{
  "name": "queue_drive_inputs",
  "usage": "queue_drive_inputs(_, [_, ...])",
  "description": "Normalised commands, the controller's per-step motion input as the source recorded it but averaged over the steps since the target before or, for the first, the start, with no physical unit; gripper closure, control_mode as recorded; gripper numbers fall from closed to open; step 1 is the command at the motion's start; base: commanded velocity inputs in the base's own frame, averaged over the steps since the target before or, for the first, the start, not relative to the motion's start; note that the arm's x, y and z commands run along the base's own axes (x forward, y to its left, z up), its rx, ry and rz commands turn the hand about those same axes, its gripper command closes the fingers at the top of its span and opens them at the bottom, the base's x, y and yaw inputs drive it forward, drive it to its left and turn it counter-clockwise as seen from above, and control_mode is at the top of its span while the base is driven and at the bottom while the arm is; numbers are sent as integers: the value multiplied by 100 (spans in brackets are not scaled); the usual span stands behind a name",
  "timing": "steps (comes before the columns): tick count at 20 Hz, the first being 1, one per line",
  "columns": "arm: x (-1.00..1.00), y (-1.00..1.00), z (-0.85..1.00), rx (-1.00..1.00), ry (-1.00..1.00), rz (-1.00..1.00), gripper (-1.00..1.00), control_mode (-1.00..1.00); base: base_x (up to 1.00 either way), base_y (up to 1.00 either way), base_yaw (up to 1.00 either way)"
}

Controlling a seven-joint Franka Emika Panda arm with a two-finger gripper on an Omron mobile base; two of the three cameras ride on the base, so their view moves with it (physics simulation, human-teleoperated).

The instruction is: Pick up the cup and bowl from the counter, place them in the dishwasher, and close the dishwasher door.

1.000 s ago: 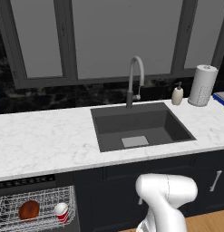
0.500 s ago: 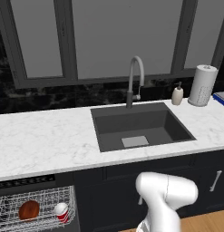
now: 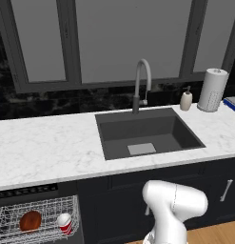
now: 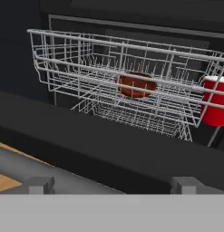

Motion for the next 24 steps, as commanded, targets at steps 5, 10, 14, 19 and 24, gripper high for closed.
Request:
queue_drive_inputs(5, [20, 0, -100, -9, 0, -10, -100, -100, 0, 0, 0])
queue_drive_inputs(10, [-30, 18, -100, -6, 0, -9, -100, -100, 0, 0, 0])
queue_drive_inputs(14, [-87, 48, -100, -4, -2, 0, -100, -100, 0, 0, 0])
queue_drive_inputs(19, [-32, 15, -100, -14, -7, -5, -100, -100, 0, 0, 0])
queue_drive_inputs(24, [42, -2, -100, -14, -20, -12, -100, -100, 0, 0, 0])
